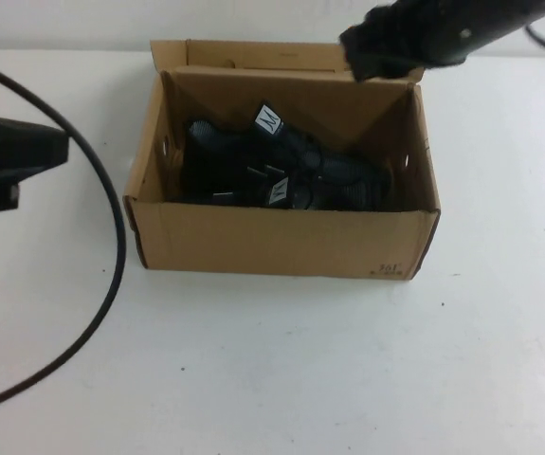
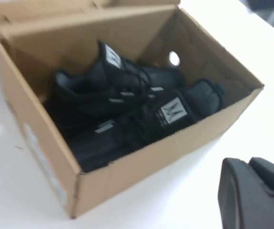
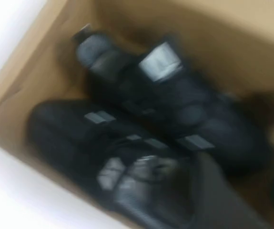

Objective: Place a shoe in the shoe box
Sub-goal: Place the shoe in the shoe box

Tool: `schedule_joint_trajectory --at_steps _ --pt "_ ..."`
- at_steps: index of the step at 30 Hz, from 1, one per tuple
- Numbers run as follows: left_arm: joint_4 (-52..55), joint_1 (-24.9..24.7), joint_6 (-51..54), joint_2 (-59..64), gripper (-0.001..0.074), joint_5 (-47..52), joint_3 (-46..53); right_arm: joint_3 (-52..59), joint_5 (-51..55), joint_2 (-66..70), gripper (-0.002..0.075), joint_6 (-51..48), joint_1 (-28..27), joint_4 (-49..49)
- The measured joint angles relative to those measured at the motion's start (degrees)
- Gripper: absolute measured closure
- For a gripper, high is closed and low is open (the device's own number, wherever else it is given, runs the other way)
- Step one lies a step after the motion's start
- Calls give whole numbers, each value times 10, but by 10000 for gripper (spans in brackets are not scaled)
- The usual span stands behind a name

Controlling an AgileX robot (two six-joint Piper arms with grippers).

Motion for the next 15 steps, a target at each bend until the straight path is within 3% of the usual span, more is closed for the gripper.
schedule_joint_trajectory --at_steps 3,5,11,15 --pt "39 -2 -27 -58 736 -11 0 0 10 -57 620 44 0 -81" --pt "65 -5 -48 -92 736 -16 0 0 10 -101 690 73 0 -129" --pt "99 -6 -140 -194 736 -53 41 -1 -8 -232 736 98 0 -226" --pt "98 -6 -191 -263 736 -102 131 47 -73 -347 741 101 0 -239"
